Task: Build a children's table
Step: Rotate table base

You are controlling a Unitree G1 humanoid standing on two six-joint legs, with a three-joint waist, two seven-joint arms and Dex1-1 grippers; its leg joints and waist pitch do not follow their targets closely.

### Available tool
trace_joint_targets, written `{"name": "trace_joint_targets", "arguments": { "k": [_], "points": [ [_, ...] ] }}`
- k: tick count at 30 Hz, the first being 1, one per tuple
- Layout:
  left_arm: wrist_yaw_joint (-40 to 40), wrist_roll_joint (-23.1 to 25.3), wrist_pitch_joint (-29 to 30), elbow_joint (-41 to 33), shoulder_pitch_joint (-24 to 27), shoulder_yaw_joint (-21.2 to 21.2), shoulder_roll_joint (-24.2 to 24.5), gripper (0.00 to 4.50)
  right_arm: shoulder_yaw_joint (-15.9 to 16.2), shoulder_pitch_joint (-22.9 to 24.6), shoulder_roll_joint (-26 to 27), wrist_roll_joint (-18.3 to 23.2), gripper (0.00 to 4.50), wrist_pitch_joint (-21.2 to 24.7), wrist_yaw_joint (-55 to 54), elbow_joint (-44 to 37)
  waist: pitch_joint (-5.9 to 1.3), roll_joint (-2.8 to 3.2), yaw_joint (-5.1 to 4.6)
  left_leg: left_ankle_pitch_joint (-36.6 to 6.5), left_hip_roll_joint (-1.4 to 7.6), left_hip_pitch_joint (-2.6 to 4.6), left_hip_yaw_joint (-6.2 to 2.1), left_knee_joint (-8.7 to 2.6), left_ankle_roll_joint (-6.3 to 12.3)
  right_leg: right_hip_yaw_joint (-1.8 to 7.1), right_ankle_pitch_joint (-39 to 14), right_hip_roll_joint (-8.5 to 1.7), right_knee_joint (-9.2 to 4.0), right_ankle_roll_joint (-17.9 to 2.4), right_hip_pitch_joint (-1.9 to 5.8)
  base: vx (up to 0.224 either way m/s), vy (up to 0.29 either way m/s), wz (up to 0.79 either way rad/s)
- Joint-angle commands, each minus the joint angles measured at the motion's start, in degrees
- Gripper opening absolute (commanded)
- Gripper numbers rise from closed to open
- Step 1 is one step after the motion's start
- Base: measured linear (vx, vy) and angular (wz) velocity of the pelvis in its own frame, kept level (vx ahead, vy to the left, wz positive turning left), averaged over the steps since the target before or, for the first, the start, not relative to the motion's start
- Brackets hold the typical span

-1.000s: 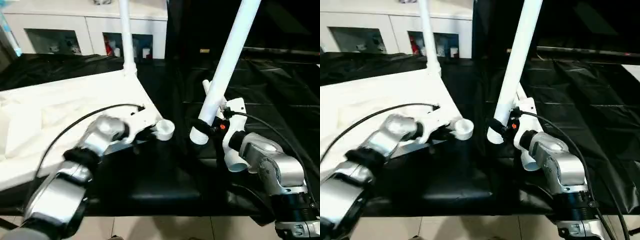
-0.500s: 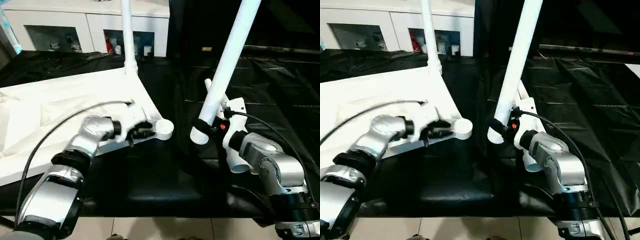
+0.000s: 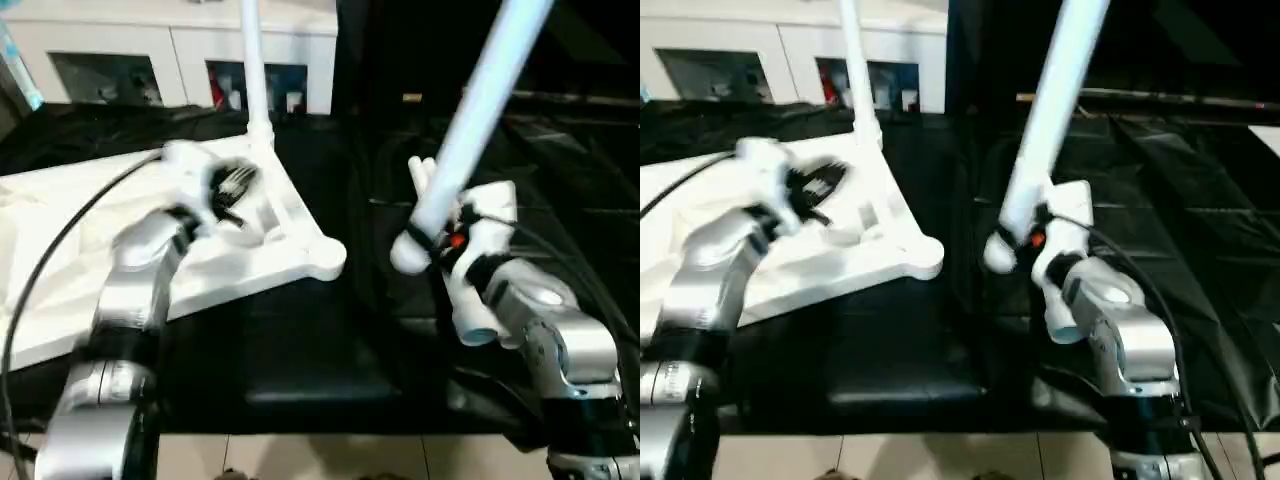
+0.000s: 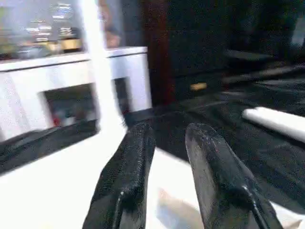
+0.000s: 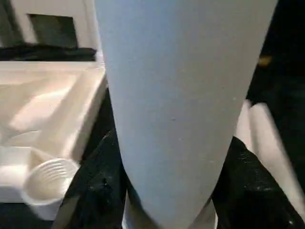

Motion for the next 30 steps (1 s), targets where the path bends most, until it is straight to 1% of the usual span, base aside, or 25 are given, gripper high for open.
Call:
{"name": "trace_joint_targets", "arguments": {
  "k": [1, 2, 3, 4, 5, 6, 7, 8, 9, 10, 11, 12, 13, 14, 16, 17, 18, 19, 20, 21, 22, 25, 28, 29, 30],
  "points": [
    [3.72, 2.84, 2.44, -2.32, 0.66, -1.96, -0.45, 1.48, 0.24, 0.69, 1.23, 0.57, 1.93, -0.1, -0.3, -1.23, -4.11, 0.03, -0.06, -11.61, 0.67, 0.6, 0.32, -3.75, 0.26, 1.55, -10.57, -2.61, -4.1, -9.59, 2.75, 0.0, 0.0, 0.0],
    [2.69, 3.15, 1.79, -1.25, 0.54, -3.13, -0.07, 1.48, 0.42, 0.7, 1.72, 0.92, 1.93, 0.11, -0.22, -0.95, -4.14, -0.01, -0.07, -11.84, 0.51, 0.55, 0.33, -3.75, 0.32, 1.56, -11.6, -2.6, -4.19, -9.02, 2.71, 0.0, 0.0, 0.0],
    [1.68, 3.67, 1.32, -0.02, 0.09, -4.72, 0.65, 1.48, 1.03, 0.6, 1.74, 0.98, 1.93, 0.4, 0.11, -0.6, -4.12, -0.05, 0.01, -12.26, 0.5, 0.54, 0.18, -3.9, 0.21, 1.57, -13.21, -2.63, -4.35, -8.01, 2.57, 0.0, 0.0, 0.0],
    [0.36, 3.39, 1.84, 0.58, -0.29, -5.56, 1.04, 1.48, 1.45, 0.52, 1.61, 0.96, 1.93, 0.5, 0.49, -0.39, -4.06, -0.03, 0.04, -12.48, 0.5, 0.5, 0.06, -4.01, 0.03, 1.51, -13.89, -2.63, -4.39, -7.57, 2.56, 0.0, 0.0, 0.0],
    [-0.94, 3.1, 2.35, 1.18, -0.68, -6.39, 1.42, 1.65, 1.87, 0.45, 1.48, 0.95, 1.93, 0.61, 0.87, -0.19, -3.93, 0.03, 0.04, -13.41, 0.42, 0.69, 0.08, -4.08, -0.4, 1.53, -15.31, -2.57, -4.57, -6.9, 2.25, 0.0, 0.0, 0.0],
    [-6.37, 0.76, 4.17, 2.39, -2.14, -8.44, 2.76, 1.75, 3.12, -0.11, 1.03, 0.65, 1.93, 1.19, 1.84, 0.51, -3.94, -0.18, 0.09, -13.79, 0.48, 0.74, 0.05, -4.1, -0.54, 1.54, -15.74, -2.65, -4.55, -6.72, 2.23, 0.0, 0.0, 0.0],
    [-9.58, 0.68, 4.64, 3.69, -3.48, -9.44, 3.96, 1.81, 3.37, -0.5, 0.88, 1.07, 1.93, 1.65, 2.74, 0.94, -3.95, 0.0, 0.14, -13.01, 0.31, 0.66, -0.01, -4.14, -1.1, 1.61, -14.73, -2.6, -4.32, -6.82, 2.22, 0.0, 0.0, 0.0],
    [-10.54, 1.41, 5.71, 4.14, -4.06, -9.93, 4.51, 1.81, 3.51, -0.67, 0.77, 1.13, 1.93, 1.59, 3.24, 1.16, -4.03, -0.06, 0.09, -12.74, 0.34, 0.59, -0.03, -4.14, -1.17, 1.62, -13.76, -2.67, -4.15, -7.0, 2.34, 0.0, 0.0, 0.0],
    [-12.72, 2.81, 5.99, 5.32, -5.01, -11.0, 5.58, 1.87, 3.64, -0.88, 0.56, 1.26, 1.93, 1.47, 4.0, 1.43, -4.02, 0.02, 0.09, -12.04, 0.32, 0.54, 0.01, -4.08, -1.21, 1.66, -11.84, -2.66, -4.03, -7.3, 2.37, 0.0, 0.0, 0.0],
    [-14.49, 3.95, 7.07, 6.06, -5.75, -11.92, 6.4, 2.17, 3.6, -1.02, 0.4, 1.42, 1.93, 1.66, 4.7, 1.68, -4.17, 0.1, 0.12, -11.03, 0.34, 0.59, 0.05, -3.97, -1.08, 1.7, -9.74, -2.77, -3.75, -7.81, 2.54, 0.0, 0.0, 0.0],
    [-15.25, 4.43, 7.51, 6.34, -6.05, -12.33, 6.75, 2.26, 3.57, -1.08, 0.35, 1.48, 1.93, 1.78, 4.98, 1.78, -4.21, 0.11, 0.13, -10.26, 0.35, 0.55, 0.07, -3.9, -1.02, 1.7, -8.44, -2.78, -3.62, -8.18, 2.63, 0.0, 0.0, 0.0],
    [-15.25, 4.43, 7.51, 6.34, -6.05, -12.33, 6.75, 2.26, 3.57, -1.08, 0.35, 1.48, 1.93, 1.78, 4.98, 1.78, -4.34, 0.06, 0.13, -8.68, 0.3, 0.44, 0.11, -3.77, -0.85, 1.67, -5.79, -2.78, -3.33, -8.94, 2.91, 0.0, 0.0, 0.0],
    [-18.46, 4.19, 7.45, 7.51, -6.82, -13.82, 7.88, 2.29, 3.77, -1.23, -0.15, 1.49, 1.93, 2.1, 5.76, 1.96, -4.4, 0.08, 0.15, -7.94, 0.29, 0.39, 0.12, -3.72, -0.79, 1.67, -4.44, -2.81, -3.17, -9.43, 3.04, 0.0, 0.0, 0.0],
    [-18.9, 4.13, 7.57, 7.63, -6.9, -14.01, 8.04, 2.42, 3.79, -1.23, -0.2, 1.51, 1.93, 2.15, 5.86, 1.98, -4.45, 0.25, 0.24, -7.39, 0.17, 0.49, 0.2, -3.64, -0.39, 1.64, -3.33, -2.71, -3.2, -9.96, 2.98, 0.0, 0.0, 0.0],
    [-29.76, 3.79, 9.23, 11.17, -8.83, -18.95, 12.34, 2.42, 4.17, -1.36, -1.59, 2.08, 1.93, 2.97, 7.9, 2.65, -4.39, 0.2, 0.3, -7.37, 0.08, 0.5, 0.23, -3.71, -0.03, 1.67, -3.59, -2.79, -3.24, -10.26, 3.04, 0.0, 0.0, 0.0],
    [-31.92, 3.86, 9.63, 12.09, -9.17, -19.77, 13.19, 2.42, 4.09, -1.36, -1.79, 2.21, 1.93, 3.09, 8.11, 2.83, -4.39, 0.27, 0.29, -8.19, 0.11, 0.68, 0.28, -3.77, -0.13, 1.7, -5.1, -2.78, -3.3, -10.19, 2.9, 0.0, 0.0, 0.0],
    [-33.23, 3.95, 9.77, 12.78, -9.45, -20.17, 13.63, 2.42, 3.98, -1.35, -1.82, 2.16, 1.93, 3.14, 8.29, 2.92, -4.24, 0.33, 0.19, -9.14, 0.19, 0.65, 0.25, -3.84, -0.66, 1.69, -5.99, -2.85, -3.34, -10.39, 2.96, 0.0, 0.0, 0.0],
    [-36.02, 4.15, 11.2, 13.68, -9.86, -20.9, 14.57, 2.42, 3.64, -1.36, -1.93, 2.09, 1.93, 3.31, 8.56, 3.05, -4.22, 0.45, 0.14, -9.75, 0.24, 0.76, 0.27, -3.87, -1.03, 1.7, -6.55, -2.9, -3.4, -10.62, 2.92, 0.0, 0.0, 0.0],
    [-36.93, 4.0, 12.06, 13.61, -9.9, -21.05, 14.76, 2.26, 3.55, -1.37, -1.97, 2.11, 1.93, 3.41, 8.62, 3.06, -4.21, 0.37, 0.11, -9.95, 0.32, 0.82, 0.25, -3.91, -1.18, 1.7, -6.79, -2.95, -3.36, -10.77, 2.91, 0.0, 0.0, 0.0],
    [-37.34, 3.9, 12.37, 13.49, -9.89, -21.11, 14.84, 2.26, 3.52, -1.37, -1.99, 2.11, 1.93, 3.45, 8.63, 3.06, -4.19, 0.43, 0.18, -10.24, 0.4, 0.87, 0.25, -3.91, -1.36, 1.7, -7.04, -3.0, -3.39, -11.07, 2.89, 0.0, 0.0, 0.0],
    [-38.72, 3.65, 13.81, 12.89, -9.85, -21.35, 15.09, 2.16, 3.42, -1.33, -2.12, 2.14, 1.93, 3.61, 8.72, 3.0, -4.21, 0.37, 0.18, -10.25, 0.42, 0.87, 0.26, -3.91, -1.41, 1.71, -6.99, -3.03, -3.35, -11.22, 2.95, 0.0, 0.0, 0.0],
    [-38.56, 4.03, 13.83, 12.88, -10.05, -21.82, 15.27, 1.88, 3.36, -1.19, -2.2, 2.18, 1.93, 3.86, 8.88, 2.76, -4.23, 0.38, 0.35, -10.49, 0.47, 0.95, 0.29, -3.89, -1.34, 1.72, -7.24, -3.05, -3.37, -11.54, 2.96, 0.0, 0.0, 0.0],
    [-35.25, 4.93, 13.19, 17.06, -12.43, -22.07, 14.49, 1.71, 3.68, -1.45, -2.52, 2.22, 1.93, 3.92, 9.18, 2.93, -4.26, 0.33, 0.39, -10.01, 0.29, 0.86, 0.33, -3.82, -1.14, 1.68, -6.74, -2.91, -3.37, -11.38, 3.05, 0.0, 0.0, 0.0],
    [-35.05, 4.92, 13.0, 17.85, -12.86, -22.11, 14.38, 1.51, 3.73, -1.53, -2.57, 2.29, 1.93, 3.92, 9.21, 3.0, -4.31, 0.3, 0.44, -10.15, 0.3, 0.87, 0.26, -3.81, -1.16, 1.67, -6.9, -2.99, -3.37, -11.3, 3.16, 0.0, 0.0, 0.0],
    [-35.44, 5.01, 12.84, 18.57, -13.29, -22.13, 14.3, 1.43, 3.74, -1.64, -2.58, 2.25, 1.93, 3.93, 9.34, 3.1, -4.34, 0.26, 0.48, -9.59, 0.34, 0.81, 0.22, -3.82, -1.17, 1.68, -6.39, -3.06, -3.26, -11.37, 3.25, 0.0, 0.0, 0.0]
  ]
}}
